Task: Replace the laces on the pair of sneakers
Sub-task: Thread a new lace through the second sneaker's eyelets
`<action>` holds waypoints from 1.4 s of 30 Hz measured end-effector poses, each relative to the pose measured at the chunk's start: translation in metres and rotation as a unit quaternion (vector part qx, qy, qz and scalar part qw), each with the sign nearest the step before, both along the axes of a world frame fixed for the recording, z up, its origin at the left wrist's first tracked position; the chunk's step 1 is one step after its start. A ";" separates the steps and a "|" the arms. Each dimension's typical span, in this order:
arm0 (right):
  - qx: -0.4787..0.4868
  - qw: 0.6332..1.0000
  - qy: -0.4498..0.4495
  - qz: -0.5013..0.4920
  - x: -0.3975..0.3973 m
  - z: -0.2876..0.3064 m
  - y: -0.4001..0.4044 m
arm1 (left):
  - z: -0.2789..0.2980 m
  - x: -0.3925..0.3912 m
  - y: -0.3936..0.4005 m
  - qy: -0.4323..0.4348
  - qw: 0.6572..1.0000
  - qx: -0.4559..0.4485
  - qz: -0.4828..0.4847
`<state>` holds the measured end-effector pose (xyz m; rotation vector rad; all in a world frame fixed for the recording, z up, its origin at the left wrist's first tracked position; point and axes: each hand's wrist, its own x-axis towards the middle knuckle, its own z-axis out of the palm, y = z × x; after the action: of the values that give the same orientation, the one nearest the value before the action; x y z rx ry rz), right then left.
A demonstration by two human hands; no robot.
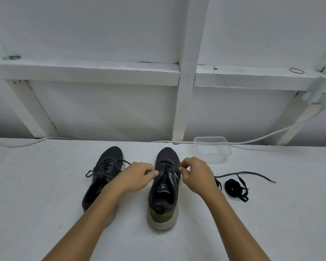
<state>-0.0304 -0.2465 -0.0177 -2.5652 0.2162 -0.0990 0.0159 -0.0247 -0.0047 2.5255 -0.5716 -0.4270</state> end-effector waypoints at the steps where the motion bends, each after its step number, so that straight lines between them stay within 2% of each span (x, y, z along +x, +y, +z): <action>1: 0.007 1.000 -0.008 0.002 -0.001 -0.001 0.001 | 0.004 0.001 0.004 0.017 1.000 0.000 -0.007; 5: 0.096 0.991 -0.032 0.085 -0.003 0.004 0.013 | 0.029 0.005 0.014 0.034 0.998 -0.051 0.005; 9: 0.092 0.983 -0.011 0.159 0.008 0.018 0.028 | 0.051 0.008 0.001 -0.007 0.998 -0.053 -0.016; 11: 0.089 0.989 -0.002 0.122 0.015 0.021 0.028 | 0.061 0.011 0.003 -0.013 0.999 -0.034 -0.017; 14: 0.076 0.997 0.001 -0.013 0.018 0.019 0.010 | 0.073 0.018 0.025 -0.008 1.000 0.005 0.001; 15: 0.071 0.997 0.014 -0.031 0.017 0.017 0.004 | 0.076 0.020 0.033 -0.010 1.000 0.010 0.011; 17: 0.086 0.996 0.028 0.009 0.013 0.017 0.000 | 0.080 0.023 0.042 -0.027 0.999 0.008 0.027; 20: 0.132 0.984 -0.019 0.122 0.013 0.029 0.017 | 0.083 0.019 0.032 -0.042 0.999 -0.027 0.013; 22: 0.128 0.977 -0.047 0.165 0.017 0.035 0.031 | 0.084 0.015 0.019 -0.042 0.998 -0.052 -0.008; 26: 0.075 0.991 -0.038 0.104 0.022 0.039 0.027 | 0.086 0.014 0.019 -0.031 0.998 -0.051 -0.015; 30: -0.006 0.998 -0.014 -0.061 0.022 0.037 -0.002 | 0.083 0.017 0.042 -0.017 0.999 -0.045 0.016; 32: 0.001 1.000 -0.008 -0.023 0.020 0.039 -0.009 | 0.081 0.017 0.043 -0.018 0.998 -0.053 0.021; 35: 0.104 0.986 -0.030 0.127 0.017 0.050 0.008 | 0.080 0.014 0.026 -0.023 0.997 -0.070 0.006; 37: 0.144 0.971 -0.017 0.191 0.017 0.056 0.024 | 0.081 0.012 0.011 -0.028 0.997 -0.077 -0.008; 39: 0.130 0.975 -0.025 0.178 0.021 0.058 0.027 | 0.082 0.012 0.006 -0.026 0.996 -0.087 -0.015; 42: 0.102 0.991 -0.054 0.066 0.026 0.055 0.004 | 0.082 0.015 0.021 -0.017 0.997 -0.073 0.002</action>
<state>-0.0049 -0.2427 0.0376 -2.3543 0.0145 -0.1573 0.0312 -0.0041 0.0778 2.3980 -0.5895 -0.3287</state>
